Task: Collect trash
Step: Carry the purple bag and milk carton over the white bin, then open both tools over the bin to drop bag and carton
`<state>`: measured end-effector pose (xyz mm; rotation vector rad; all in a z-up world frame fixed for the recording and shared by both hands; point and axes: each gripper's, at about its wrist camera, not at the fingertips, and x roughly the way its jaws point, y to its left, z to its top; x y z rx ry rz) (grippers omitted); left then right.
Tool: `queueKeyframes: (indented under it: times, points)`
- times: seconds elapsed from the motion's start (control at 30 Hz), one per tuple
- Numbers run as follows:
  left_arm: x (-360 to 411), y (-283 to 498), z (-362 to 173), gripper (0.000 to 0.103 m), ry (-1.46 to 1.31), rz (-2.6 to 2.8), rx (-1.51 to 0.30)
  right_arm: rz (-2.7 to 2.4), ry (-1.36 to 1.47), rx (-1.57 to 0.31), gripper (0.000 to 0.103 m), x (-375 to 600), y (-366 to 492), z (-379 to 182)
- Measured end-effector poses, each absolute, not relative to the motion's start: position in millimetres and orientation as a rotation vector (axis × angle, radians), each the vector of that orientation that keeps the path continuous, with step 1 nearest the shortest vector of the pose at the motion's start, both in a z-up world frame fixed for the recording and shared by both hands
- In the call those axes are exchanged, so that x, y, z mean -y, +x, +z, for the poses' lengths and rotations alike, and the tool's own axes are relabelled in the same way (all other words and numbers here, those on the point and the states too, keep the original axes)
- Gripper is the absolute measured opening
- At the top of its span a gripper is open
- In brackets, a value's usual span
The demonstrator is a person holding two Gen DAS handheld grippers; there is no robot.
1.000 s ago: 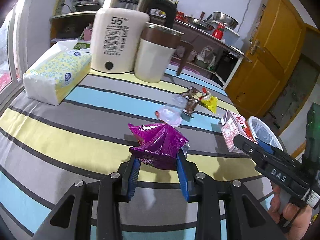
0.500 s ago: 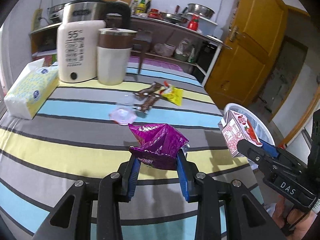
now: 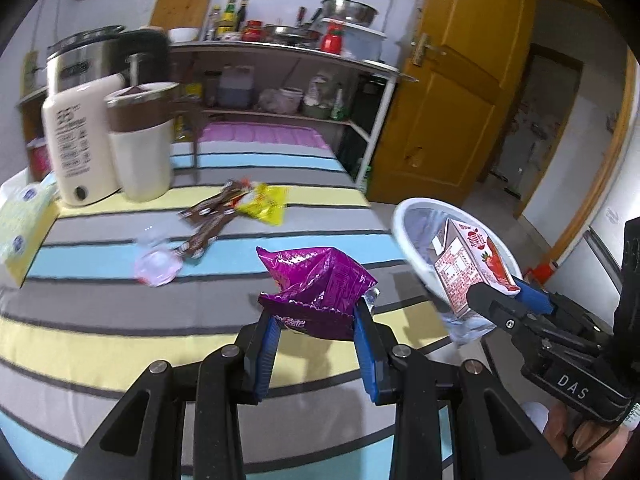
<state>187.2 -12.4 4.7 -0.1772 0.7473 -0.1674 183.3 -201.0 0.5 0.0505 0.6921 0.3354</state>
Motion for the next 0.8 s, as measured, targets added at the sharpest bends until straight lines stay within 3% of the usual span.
queueKeyframes:
  times: [0.8]
  points:
    - [135.7,274.5,-5.3,0.036,-0.07,-0.392,-0.791,0.156,0.091,-0.761,0.055,295.5,223.2,-21.4]
